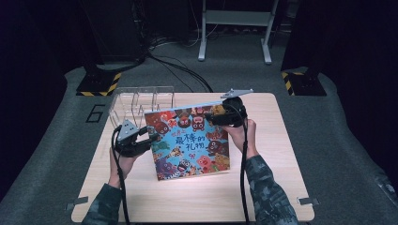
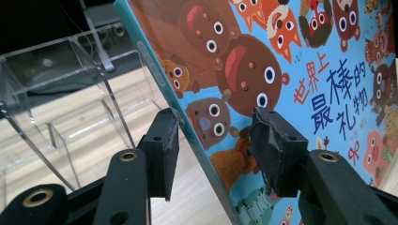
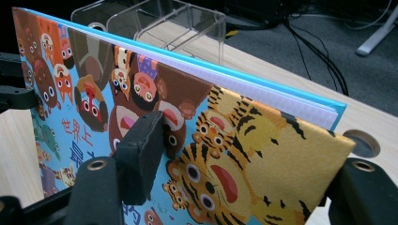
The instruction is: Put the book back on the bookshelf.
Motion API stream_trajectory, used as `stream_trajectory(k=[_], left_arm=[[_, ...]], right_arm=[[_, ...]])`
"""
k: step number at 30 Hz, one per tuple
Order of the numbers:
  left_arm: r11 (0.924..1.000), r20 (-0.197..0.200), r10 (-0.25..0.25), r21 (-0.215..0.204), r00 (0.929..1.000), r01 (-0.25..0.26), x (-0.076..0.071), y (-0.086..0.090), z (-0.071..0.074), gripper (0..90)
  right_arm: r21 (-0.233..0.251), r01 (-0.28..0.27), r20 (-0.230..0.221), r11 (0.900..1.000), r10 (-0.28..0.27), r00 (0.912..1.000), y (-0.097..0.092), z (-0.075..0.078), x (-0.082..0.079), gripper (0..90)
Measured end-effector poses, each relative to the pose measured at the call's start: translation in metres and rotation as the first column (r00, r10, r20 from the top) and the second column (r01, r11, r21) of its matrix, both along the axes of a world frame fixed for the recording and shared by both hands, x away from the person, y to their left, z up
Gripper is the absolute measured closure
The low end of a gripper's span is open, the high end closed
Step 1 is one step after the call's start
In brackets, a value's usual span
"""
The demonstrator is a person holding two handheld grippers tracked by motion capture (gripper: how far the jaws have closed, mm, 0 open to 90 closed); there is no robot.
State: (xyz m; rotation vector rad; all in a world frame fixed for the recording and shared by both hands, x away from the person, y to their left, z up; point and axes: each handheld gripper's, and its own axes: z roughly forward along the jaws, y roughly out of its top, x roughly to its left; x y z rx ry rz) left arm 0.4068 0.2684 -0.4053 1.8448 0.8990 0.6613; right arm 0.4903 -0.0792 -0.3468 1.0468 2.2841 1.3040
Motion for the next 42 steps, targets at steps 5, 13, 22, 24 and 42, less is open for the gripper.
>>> stream_trajectory(k=[5, 13, 22, 24, 42], left_arm=[[0.9999, 0.028, -0.001, 0.012, 0.9996, 0.001, -0.006, 0.003, 0.002, 54.4], [0.9987, 0.051, -0.010, 0.051, 0.9986, 0.007, -0.016, 0.002, 0.003, 55.3], [0.9960, 0.070, 0.002, 0.089, 0.9975, -0.008, -0.021, -0.002, 0.004, 55.4], [0.9938, 0.096, 0.007, 0.110, 0.9954, -0.018, -0.022, -0.004, 0.006, 55.5], [0.9900, 0.047, -0.138, -0.022, 0.9893, 0.139, -0.012, 0.003, 0.007, 52.7]], right_arm=[[0.000, -0.018, 0.024, 0.9998, 0.018, 0.9995, 0.002, 0.002, -0.001, 34.8], [-0.008, -0.052, 0.028, 0.9986, 0.052, 0.9983, 0.001, 0.002, -0.002, 33.1], [-0.043, -0.057, 0.016, 0.9974, 0.057, 0.9982, 0.006, 0.005, -0.001, 28.4], [-0.026, -0.055, 0.030, 0.9981, 0.056, 0.9980, 0.006, 0.006, 0.001, 27.4], [0.060, -0.102, 0.055, 0.9930, 0.099, 0.9936, 0.002, 0.006, 0.001, 26.9]])
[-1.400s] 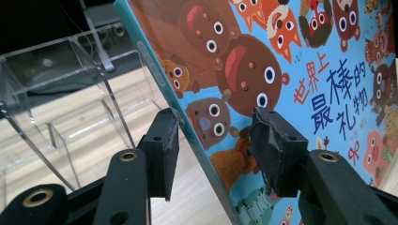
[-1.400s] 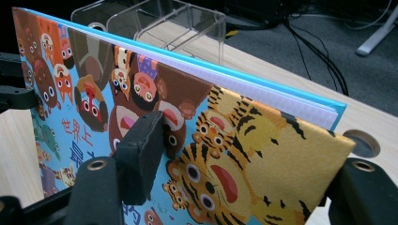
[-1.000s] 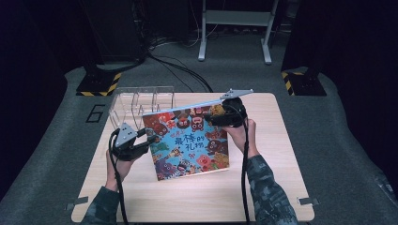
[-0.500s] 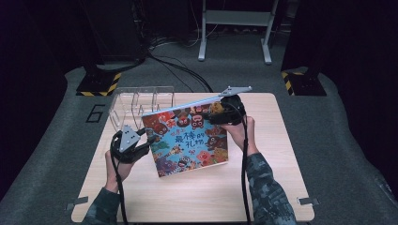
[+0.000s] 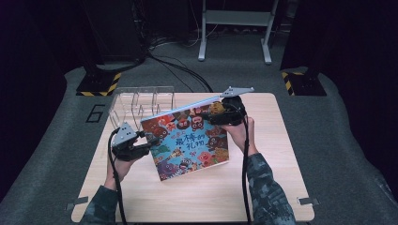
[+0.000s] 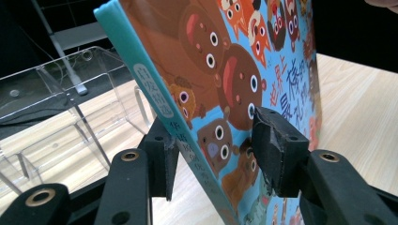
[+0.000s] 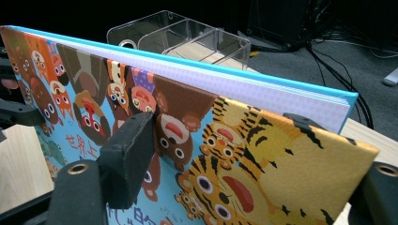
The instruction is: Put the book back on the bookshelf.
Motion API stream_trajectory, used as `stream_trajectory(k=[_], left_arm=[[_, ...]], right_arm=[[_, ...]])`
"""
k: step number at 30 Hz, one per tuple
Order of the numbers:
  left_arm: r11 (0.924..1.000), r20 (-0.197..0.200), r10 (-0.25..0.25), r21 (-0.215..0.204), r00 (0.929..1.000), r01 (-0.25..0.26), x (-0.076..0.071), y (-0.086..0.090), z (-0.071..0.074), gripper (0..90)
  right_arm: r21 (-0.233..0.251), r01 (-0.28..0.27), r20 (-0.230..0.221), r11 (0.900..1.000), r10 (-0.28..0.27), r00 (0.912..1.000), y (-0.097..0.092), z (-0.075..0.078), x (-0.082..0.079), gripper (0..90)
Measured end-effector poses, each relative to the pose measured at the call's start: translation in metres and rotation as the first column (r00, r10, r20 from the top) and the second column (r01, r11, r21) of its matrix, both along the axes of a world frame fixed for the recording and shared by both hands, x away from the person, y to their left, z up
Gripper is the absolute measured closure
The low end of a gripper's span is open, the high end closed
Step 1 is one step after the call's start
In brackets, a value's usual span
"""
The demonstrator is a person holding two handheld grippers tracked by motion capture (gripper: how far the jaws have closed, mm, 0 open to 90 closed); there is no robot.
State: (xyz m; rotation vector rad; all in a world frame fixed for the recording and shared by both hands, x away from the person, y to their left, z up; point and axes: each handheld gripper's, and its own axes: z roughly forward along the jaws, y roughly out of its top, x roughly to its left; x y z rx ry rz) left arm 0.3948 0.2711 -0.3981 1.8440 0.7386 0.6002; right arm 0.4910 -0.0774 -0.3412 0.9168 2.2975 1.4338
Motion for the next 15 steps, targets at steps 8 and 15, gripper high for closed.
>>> stream_trajectory(k=[8, 15], left_arm=[[0.9987, 0.036, 0.022, 0.046, 0.9991, -0.023, -0.004, -0.003, 0.007, 53.6], [0.9975, 0.054, 0.033, 0.061, 0.9980, -0.036, -0.010, -0.002, 0.011, 55.8]], right_arm=[[-0.008, -0.009, 0.010, 0.9999, 0.009, 0.9999, -0.001, 0.001, 0.000, 26.6], [0.011, -0.025, -0.006, 0.9996, 0.025, 0.9997, 0.000, 0.004, 0.001, 26.4]])
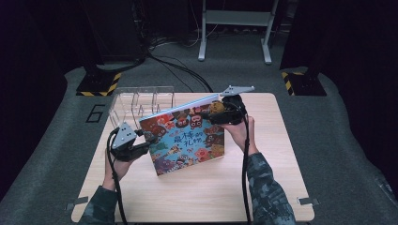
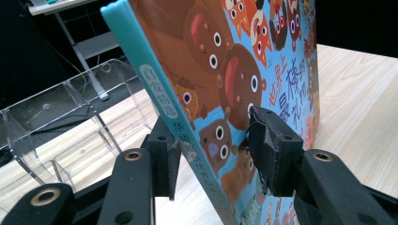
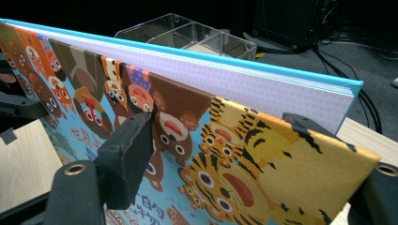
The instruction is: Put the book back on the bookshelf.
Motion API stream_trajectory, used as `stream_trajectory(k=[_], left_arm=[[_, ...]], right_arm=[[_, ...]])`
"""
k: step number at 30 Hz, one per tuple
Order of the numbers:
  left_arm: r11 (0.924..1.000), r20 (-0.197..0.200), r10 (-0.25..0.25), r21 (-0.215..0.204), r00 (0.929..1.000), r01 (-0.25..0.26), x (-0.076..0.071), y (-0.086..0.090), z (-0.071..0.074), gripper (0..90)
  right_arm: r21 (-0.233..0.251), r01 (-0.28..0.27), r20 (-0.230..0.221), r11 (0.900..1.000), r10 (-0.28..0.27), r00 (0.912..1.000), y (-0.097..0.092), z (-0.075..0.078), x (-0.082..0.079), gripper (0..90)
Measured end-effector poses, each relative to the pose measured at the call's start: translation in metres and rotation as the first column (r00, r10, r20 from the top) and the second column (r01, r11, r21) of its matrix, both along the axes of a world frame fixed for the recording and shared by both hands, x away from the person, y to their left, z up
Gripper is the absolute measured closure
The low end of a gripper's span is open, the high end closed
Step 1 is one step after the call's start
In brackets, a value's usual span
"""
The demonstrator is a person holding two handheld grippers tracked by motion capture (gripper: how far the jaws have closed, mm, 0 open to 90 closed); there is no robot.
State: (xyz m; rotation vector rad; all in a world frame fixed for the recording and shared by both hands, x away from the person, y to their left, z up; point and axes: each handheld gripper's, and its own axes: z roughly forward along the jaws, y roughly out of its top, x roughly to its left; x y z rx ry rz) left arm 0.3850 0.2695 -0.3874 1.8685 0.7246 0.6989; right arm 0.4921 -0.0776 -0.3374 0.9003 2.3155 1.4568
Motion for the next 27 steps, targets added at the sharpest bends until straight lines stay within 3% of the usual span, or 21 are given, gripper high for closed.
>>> stream_trajectory(k=[8, 11, 15, 17, 21, 27], left_arm=[[0.9997, -0.011, -0.013, -0.021, 0.9999, 0.013, 0.0001, 0.0044, -0.0018, 58.4], [0.9996, -0.020, -0.016, -0.024, 0.9997, 0.015, 0.0002, 0.0052, -0.0022, 59.2], [0.9997, -0.019, -0.014, -0.022, 0.9997, 0.014, -0.0002, 0.0059, -0.0017, 59.7], [0.9993, -0.020, -0.017, -0.032, 0.9997, 0.016, -0.0007, 0.0064, -0.0019, 60.9], [0.9995, -0.013, -0.015, -0.029, 0.9998, 0.015, -0.0015, 0.0059, -0.0017, 62.8], [0.9992, -0.017, -0.028, -0.029, 0.9995, 0.028, -0.0027, 0.0049, -0.0002, 63.2]], right_arm=[[-0.020, -0.015, -0.011, 0.9997, 0.015, 0.9998, 0.0012, 0.0010, -0.0001, 26.0], [-0.072, -0.015, 0.013, 0.9973, 0.016, 0.9998, 0.0036, 0.0013, -0.0023, 24.5], [-0.097, 0.000, 0.018, 0.9953, 0.001, 0.9998, 0.0057, 0.0018, -0.0052, 22.7], [-0.132, 0.039, 0.037, 0.9905, -0.034, 0.9987, 0.0053, 0.0011, -0.0055, 22.3], [-0.133, 0.077, 0.039, 0.9881, -0.073, 0.9966, -0.0004, -0.0028, -0.0039, 23.2], [-0.134, 0.088, 0.039, 0.9870, -0.084, 0.9957, 0.0008, -0.0045, -0.0015, 22.2]])
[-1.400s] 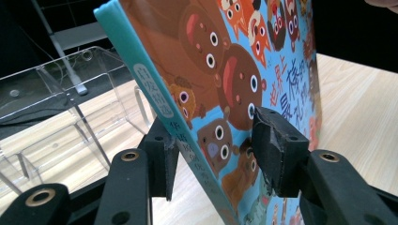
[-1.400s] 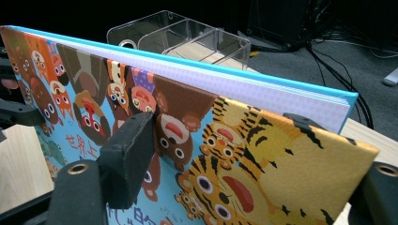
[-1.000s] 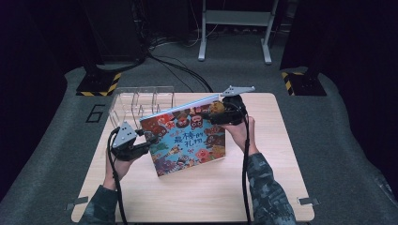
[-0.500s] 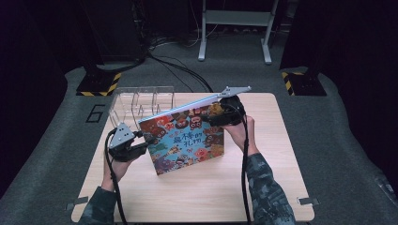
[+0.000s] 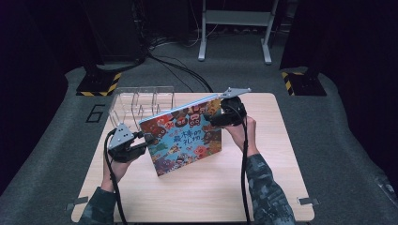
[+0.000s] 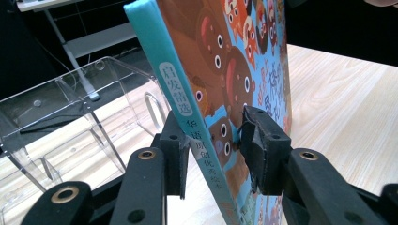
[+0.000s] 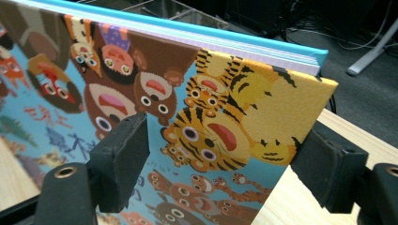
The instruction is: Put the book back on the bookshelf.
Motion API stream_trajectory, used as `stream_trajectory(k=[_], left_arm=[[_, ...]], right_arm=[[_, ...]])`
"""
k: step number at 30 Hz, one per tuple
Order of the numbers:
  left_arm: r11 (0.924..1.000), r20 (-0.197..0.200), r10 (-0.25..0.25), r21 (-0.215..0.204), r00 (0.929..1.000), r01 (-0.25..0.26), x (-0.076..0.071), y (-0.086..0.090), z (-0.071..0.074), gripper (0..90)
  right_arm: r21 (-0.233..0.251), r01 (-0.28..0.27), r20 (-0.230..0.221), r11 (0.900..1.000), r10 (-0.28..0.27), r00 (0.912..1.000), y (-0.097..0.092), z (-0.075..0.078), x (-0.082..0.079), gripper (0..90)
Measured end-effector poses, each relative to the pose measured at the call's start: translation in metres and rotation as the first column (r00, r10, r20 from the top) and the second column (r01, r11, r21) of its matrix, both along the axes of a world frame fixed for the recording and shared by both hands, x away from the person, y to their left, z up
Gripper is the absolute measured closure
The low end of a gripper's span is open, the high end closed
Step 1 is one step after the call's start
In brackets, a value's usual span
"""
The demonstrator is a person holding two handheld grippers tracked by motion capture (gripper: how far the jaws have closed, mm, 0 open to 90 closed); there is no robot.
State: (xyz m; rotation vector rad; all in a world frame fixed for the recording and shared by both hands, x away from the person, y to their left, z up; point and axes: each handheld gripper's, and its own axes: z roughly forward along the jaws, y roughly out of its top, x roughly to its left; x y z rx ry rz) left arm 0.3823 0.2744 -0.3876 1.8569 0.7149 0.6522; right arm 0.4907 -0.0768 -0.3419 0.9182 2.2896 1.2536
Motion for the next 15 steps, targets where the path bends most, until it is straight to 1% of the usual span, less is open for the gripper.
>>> stream_trajectory(k=[1, 3, 4, 5, 6, 7, 8, 9, 11, 13, 14, 15], left_arm=[[0.9999, 0.016, -0.006, 0.014, 0.9998, 0.006, -0.0004, -0.0004, 0.0015, 63.3], [0.9999, 0.024, -0.010, 0.013, 0.9997, 0.010, -0.0014, -0.0015, 0.0020, 63.5], [0.9999, 0.022, -0.010, 0.011, 0.9997, 0.010, -0.0022, -0.0021, 0.0021, 63.6], [0.9997, 0.025, -0.015, 0.018, 0.9996, 0.015, -0.0028, -0.0021, 0.0026, 63.8], [0.9998, 0.030, -0.015, 0.010, 0.9994, 0.015, -0.0031, -0.0028, 0.0022, 64.3], [0.9997, 0.029, -0.018, 0.016, 0.9994, 0.018, -0.0033, -0.0028, 0.0026, 64.8], [0.9995, 0.033, -0.019, 0.025, 0.9993, 0.018, -0.0035, -0.0029, 0.0027, 65.0], [0.9991, 0.039, -0.021, 0.036, 0.9990, 0.019, -0.0036, -0.0028, 0.0030, 65.4], [0.9989, 0.046, -0.017, 0.046, 0.9988, 0.015, -0.0041, -0.0034, 0.0032, 65.9], [0.9984, 0.050, -0.014, 0.056, 0.9987, 0.012, -0.0045, -0.0040, 0.0035, 66.6], [0.9980, 0.052, -0.012, 0.062, 0.9986, 0.009, -0.0043, -0.0044, 0.0037, 66.9], [0.9979, 0.053, -0.009, 0.065, 0.9985, 0.005, -0.0042, -0.0049, 0.0035, 67.1]], right_arm=[[-0.004, 0.007, 0.005, 1.0000, -0.007, 1.0000, 0.0013, -0.0007, 0.0012, 21.5], [0.010, 0.024, 0.005, 0.9997, -0.024, 0.9997, 0.0021, -0.0016, 0.0013, 21.2], [0.016, 0.031, 0.002, 0.9994, -0.031, 0.9995, 0.0021, -0.0017, 0.0009, 21.3], [0.014, 0.034, 0.017, 0.9993, -0.034, 0.9993, 0.0014, -0.0017, 0.0009, 21.3], [0.015, 0.042, 0.026, 0.9990, -0.042, 0.9988, 0.0010, -0.0017, 0.0001, 21.4], [0.016, 0.042, 0.028, 0.9990, -0.042, 0.9987, 0.0002, -0.0017, -0.0004, 21.5], [0.027, 0.054, 0.030, 0.9982, -0.055, 0.9980, 0.0007, -0.0018, -0.0007, 20.7], [0.019, 0.064, 0.033, 0.9978, -0.065, 0.9973, -0.0001, -0.0018, -0.0003, 20.3], [0.036, 0.054, 0.016, 0.9979, -0.055, 0.9984, -0.0025, -0.0024, 0.0023, 16.5], [0.055, 0.054, -0.001, 0.9970, -0.054, 0.9985, -0.0043, -0.0034, 0.0039, 16.7], [0.054, 0.042, -0.003, 0.9977, -0.042, 0.9991, -0.0051, -0.0042, 0.0054, 16.5], [0.063, 0.033, -0.011, 0.9975, -0.033, 0.9994, -0.0055, -0.0054, 0.0065, 16.5]])
